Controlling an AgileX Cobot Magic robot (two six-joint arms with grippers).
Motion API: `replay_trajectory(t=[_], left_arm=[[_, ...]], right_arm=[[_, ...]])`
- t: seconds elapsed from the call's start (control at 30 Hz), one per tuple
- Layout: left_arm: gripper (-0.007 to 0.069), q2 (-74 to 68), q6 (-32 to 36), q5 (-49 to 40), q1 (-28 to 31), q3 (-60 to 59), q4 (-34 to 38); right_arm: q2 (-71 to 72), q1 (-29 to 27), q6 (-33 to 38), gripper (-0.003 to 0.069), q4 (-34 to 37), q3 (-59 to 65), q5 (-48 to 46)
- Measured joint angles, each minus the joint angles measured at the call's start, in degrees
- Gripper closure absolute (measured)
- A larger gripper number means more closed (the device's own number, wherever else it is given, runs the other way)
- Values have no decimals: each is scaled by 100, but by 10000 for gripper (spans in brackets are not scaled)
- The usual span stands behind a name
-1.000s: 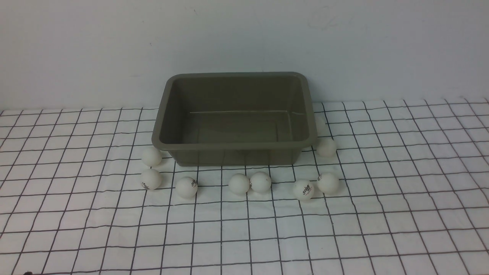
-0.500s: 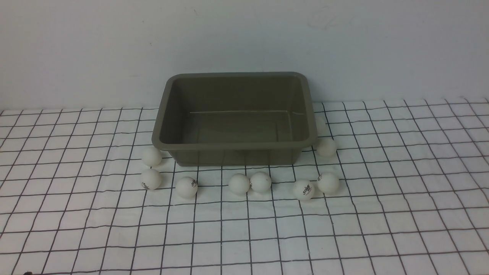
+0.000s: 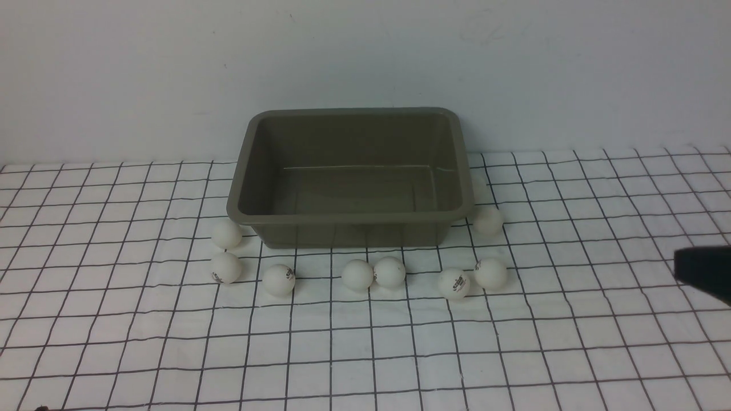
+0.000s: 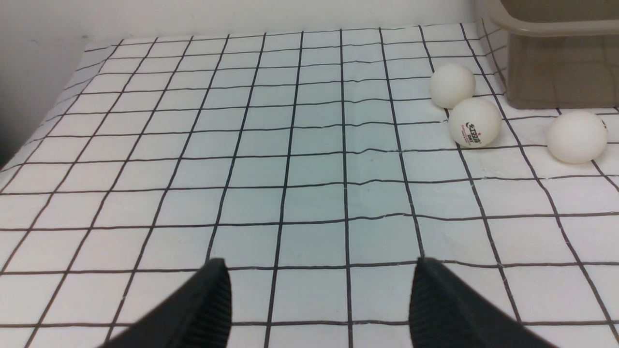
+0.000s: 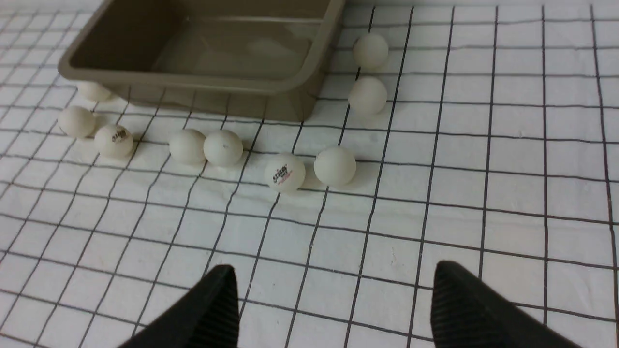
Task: Put the table tennis balls into the box on the white checkered tablecloth.
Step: 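Reach for and grasp a ping pong ball on the table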
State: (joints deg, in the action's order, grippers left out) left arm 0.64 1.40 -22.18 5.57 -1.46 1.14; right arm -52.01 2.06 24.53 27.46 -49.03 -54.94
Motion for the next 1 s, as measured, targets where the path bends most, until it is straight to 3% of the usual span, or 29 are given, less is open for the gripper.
replay_trajectory(t=[0.17, 0.4, 0.63, 0.8, 1.0], left_arm=[[177, 0, 0, 0, 0, 0, 0], [177, 0, 0, 0, 0, 0, 0], [177, 0, 0, 0, 0, 0, 0], [177, 0, 0, 0, 0, 0, 0], [177, 0, 0, 0, 0, 0, 0]], right_arm=[[-1360, 0, 1103, 177, 248, -819, -340], [-3200, 0, 2154, 177, 1153, -1478, -333], [-4280, 83, 2470, 177, 1208, -1772, -52], [-4823, 503, 2610, 177, 1010, -2029, 268], [-5430, 1018, 2058, 177, 327, -2424, 480]])
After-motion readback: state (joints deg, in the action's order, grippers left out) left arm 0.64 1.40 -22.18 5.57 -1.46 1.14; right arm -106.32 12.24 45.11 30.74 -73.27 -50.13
